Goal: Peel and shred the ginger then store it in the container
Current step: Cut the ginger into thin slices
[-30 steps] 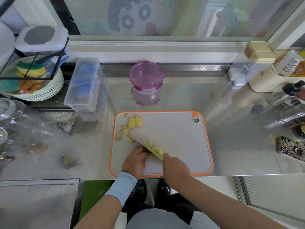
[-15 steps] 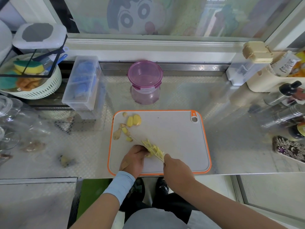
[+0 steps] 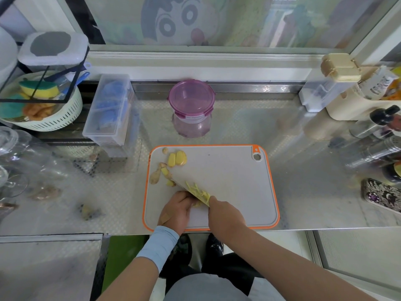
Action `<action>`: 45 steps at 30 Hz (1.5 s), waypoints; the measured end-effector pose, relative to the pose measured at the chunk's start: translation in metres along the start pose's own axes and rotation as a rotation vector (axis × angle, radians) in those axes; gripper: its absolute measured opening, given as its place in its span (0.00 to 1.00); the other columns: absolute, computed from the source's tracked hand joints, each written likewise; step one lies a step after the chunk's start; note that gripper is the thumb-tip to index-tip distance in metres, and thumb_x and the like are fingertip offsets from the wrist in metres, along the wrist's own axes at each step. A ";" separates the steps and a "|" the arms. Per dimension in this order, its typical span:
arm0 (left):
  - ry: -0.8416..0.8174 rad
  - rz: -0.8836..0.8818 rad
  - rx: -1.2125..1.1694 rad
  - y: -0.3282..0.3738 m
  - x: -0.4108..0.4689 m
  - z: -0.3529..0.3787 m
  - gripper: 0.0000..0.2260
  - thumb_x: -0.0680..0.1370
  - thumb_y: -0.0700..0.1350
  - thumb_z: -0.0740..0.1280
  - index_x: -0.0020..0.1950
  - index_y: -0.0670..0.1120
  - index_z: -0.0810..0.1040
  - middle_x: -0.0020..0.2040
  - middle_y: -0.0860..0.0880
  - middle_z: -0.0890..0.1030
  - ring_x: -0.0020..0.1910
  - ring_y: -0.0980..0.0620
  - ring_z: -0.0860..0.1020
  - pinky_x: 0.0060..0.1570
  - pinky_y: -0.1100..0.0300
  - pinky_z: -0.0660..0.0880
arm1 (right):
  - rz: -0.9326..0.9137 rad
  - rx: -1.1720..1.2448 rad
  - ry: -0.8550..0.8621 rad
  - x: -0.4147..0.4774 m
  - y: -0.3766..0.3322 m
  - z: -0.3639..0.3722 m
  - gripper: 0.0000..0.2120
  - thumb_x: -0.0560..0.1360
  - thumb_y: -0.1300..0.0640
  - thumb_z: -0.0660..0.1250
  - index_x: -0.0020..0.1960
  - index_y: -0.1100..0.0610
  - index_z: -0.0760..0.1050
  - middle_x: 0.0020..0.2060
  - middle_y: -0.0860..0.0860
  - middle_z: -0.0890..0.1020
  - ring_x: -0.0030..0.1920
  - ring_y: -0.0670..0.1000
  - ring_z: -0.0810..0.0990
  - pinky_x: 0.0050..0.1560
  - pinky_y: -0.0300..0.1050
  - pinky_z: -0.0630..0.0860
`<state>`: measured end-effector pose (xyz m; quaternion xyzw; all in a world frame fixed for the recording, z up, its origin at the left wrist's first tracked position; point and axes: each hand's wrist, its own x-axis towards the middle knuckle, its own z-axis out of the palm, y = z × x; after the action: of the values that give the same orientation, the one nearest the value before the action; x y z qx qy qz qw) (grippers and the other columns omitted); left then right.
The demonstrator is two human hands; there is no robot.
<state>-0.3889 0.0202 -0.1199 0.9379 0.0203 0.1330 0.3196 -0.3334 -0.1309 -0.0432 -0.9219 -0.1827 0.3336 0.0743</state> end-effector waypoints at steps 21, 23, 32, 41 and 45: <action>0.028 -0.006 -0.015 -0.002 -0.002 0.005 0.12 0.73 0.40 0.61 0.45 0.43 0.84 0.49 0.47 0.81 0.51 0.51 0.75 0.51 0.66 0.71 | -0.017 -0.008 0.008 -0.004 0.006 0.006 0.15 0.77 0.66 0.57 0.63 0.58 0.65 0.42 0.55 0.77 0.38 0.55 0.74 0.37 0.47 0.72; 0.027 -0.020 -0.015 -0.004 -0.003 0.006 0.12 0.74 0.41 0.61 0.46 0.44 0.84 0.50 0.48 0.81 0.52 0.51 0.76 0.51 0.63 0.73 | -0.018 0.005 0.014 -0.003 0.005 0.006 0.14 0.78 0.65 0.56 0.63 0.58 0.65 0.42 0.54 0.76 0.38 0.55 0.74 0.36 0.47 0.72; 0.029 -0.027 -0.016 -0.007 -0.004 0.008 0.11 0.75 0.41 0.61 0.45 0.44 0.85 0.50 0.48 0.81 0.52 0.50 0.77 0.52 0.62 0.74 | -0.029 0.014 0.044 -0.026 0.021 0.008 0.06 0.80 0.63 0.57 0.51 0.54 0.62 0.33 0.50 0.71 0.29 0.49 0.69 0.26 0.43 0.61; 0.063 -0.014 -0.033 -0.003 -0.003 0.006 0.12 0.74 0.40 0.61 0.46 0.43 0.85 0.49 0.47 0.82 0.51 0.52 0.76 0.56 0.69 0.69 | -0.004 0.023 -0.002 -0.006 0.005 0.004 0.14 0.77 0.66 0.56 0.61 0.57 0.65 0.40 0.54 0.76 0.38 0.56 0.75 0.36 0.47 0.69; 0.052 -0.046 -0.036 -0.006 -0.006 0.008 0.11 0.75 0.41 0.61 0.46 0.44 0.84 0.50 0.48 0.81 0.53 0.51 0.76 0.54 0.64 0.72 | 0.004 0.025 -0.020 0.000 -0.005 -0.002 0.13 0.77 0.65 0.56 0.60 0.57 0.66 0.49 0.57 0.79 0.41 0.57 0.72 0.40 0.47 0.69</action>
<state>-0.3919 0.0189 -0.1310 0.9276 0.0477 0.1504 0.3386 -0.3338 -0.1260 -0.0401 -0.9178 -0.1773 0.3453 0.0835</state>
